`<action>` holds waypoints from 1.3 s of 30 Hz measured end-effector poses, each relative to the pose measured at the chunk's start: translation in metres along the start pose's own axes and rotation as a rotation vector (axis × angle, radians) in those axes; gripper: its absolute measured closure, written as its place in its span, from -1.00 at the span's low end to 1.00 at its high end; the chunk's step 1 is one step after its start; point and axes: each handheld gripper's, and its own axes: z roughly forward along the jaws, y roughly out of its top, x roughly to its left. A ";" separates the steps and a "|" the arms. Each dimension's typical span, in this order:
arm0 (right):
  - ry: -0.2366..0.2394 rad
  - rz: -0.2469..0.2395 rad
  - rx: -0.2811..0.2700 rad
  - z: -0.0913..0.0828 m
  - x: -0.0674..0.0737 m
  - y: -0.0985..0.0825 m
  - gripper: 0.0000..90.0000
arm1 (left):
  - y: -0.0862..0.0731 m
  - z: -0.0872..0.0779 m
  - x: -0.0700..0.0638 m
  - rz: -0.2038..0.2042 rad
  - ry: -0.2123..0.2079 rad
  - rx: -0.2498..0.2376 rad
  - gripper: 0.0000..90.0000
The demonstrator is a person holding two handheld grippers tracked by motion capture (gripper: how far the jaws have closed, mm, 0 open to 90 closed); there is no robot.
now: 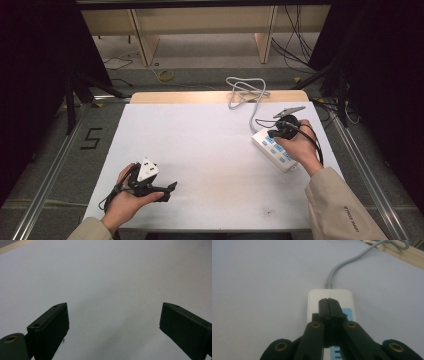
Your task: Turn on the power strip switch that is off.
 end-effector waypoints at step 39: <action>0.032 -0.029 0.141 0.035 0.002 0.003 1.00 | 0.000 0.000 0.000 -0.002 -0.003 0.000 -0.81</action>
